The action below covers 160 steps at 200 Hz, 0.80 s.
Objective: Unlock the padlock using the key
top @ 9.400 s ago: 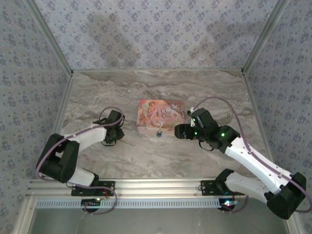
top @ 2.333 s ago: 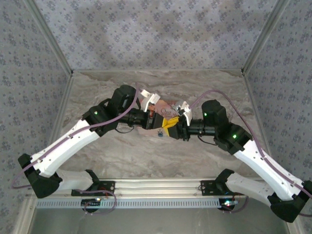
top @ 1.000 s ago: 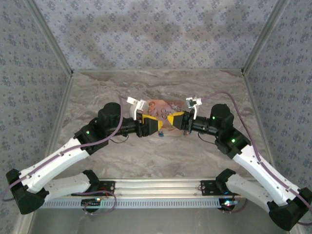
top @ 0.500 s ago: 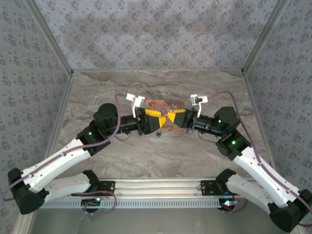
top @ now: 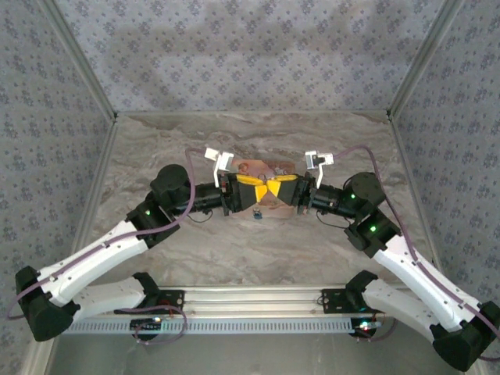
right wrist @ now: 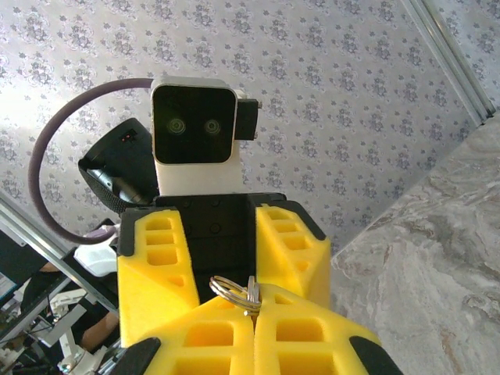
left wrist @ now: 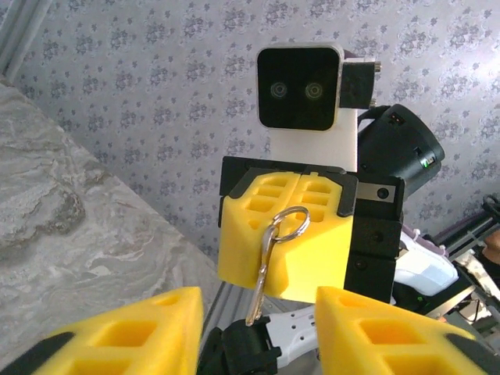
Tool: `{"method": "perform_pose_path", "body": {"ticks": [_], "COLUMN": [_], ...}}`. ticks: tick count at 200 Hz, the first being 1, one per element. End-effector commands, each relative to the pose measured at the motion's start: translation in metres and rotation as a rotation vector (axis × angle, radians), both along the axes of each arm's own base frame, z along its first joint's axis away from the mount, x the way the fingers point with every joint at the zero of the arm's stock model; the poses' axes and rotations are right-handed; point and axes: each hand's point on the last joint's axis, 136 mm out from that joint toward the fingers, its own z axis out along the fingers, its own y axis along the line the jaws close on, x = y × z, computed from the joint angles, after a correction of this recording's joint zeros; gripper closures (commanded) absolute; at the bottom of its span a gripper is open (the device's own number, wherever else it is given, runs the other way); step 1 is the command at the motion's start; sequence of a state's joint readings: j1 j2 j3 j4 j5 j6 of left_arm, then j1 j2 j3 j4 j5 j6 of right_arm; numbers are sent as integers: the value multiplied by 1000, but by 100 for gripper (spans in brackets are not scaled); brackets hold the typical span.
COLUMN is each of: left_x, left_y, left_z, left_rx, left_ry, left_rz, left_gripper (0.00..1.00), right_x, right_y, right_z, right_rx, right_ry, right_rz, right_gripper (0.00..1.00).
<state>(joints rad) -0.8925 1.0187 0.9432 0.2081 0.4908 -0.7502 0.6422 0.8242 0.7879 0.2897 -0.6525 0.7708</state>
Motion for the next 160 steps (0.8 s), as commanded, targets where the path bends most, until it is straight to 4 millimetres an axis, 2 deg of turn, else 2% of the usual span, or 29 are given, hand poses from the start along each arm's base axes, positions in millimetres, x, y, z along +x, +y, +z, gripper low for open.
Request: {"method": "perform_pose_path", "body": {"ticks": [1,33,63,111,135,147,160], "left_x": [-10,-12,-13,-13,-12,-12,-9], "left_y": [-1,-1,2,9,11,10,10], "left_z": [20,22,23,18,11,8,4], "left_rx": [-53,-56,-51,14,80,103,137], "left_ry": [-53,-58,-66,-69,-55,-47,-34], "left_rz": [-47,-50,-44,-12,-6,-7,3], "left_gripper": [65,80,100,100,100,100,100], "right_x": [-6,-6,-6,-3,1,5,7], "right_y": [1,2,2,-5,-14,-19,-23], "right_z": [7,4,2,-13,-23,-29,-39], "right_rx": [24,18,9,-57,-111,-152,-212], "right_ry": [-26,-22,-17,12,27,37,37], "right_rz": [26,30,27,11,-20,-41,-53], "right_gripper": [100,100,100,98,94,88,88]}}
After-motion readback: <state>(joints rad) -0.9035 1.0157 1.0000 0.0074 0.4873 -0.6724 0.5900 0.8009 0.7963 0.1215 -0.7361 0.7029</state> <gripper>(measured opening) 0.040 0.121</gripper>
